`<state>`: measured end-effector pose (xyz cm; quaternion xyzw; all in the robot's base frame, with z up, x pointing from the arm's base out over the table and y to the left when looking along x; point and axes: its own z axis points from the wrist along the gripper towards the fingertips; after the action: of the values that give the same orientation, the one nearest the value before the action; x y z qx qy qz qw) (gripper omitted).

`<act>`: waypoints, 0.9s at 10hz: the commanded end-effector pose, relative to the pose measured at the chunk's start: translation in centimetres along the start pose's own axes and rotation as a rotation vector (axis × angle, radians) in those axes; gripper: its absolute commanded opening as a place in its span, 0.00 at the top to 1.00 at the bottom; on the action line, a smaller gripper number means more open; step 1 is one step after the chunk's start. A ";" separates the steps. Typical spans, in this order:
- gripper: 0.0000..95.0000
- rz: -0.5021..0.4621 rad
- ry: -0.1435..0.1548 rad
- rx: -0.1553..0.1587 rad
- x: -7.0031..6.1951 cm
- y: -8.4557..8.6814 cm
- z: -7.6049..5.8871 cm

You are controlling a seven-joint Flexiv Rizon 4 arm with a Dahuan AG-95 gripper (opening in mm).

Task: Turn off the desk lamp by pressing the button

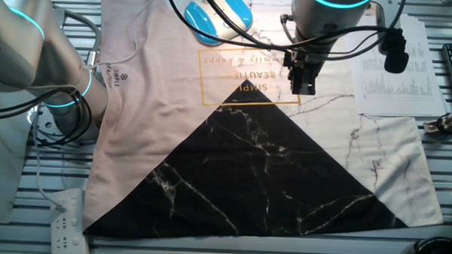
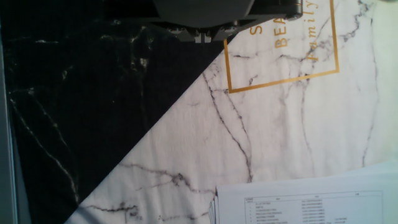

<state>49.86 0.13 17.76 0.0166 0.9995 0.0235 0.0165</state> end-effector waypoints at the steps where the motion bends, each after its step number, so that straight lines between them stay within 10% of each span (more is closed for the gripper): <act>1: 1.00 -0.002 0.003 0.000 -0.2 0.0 0.1; 9: 1.00 -0.019 0.043 0.003 0.0 0.2 -0.6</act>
<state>50.01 0.24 18.23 0.0065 0.9997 0.0216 -0.0047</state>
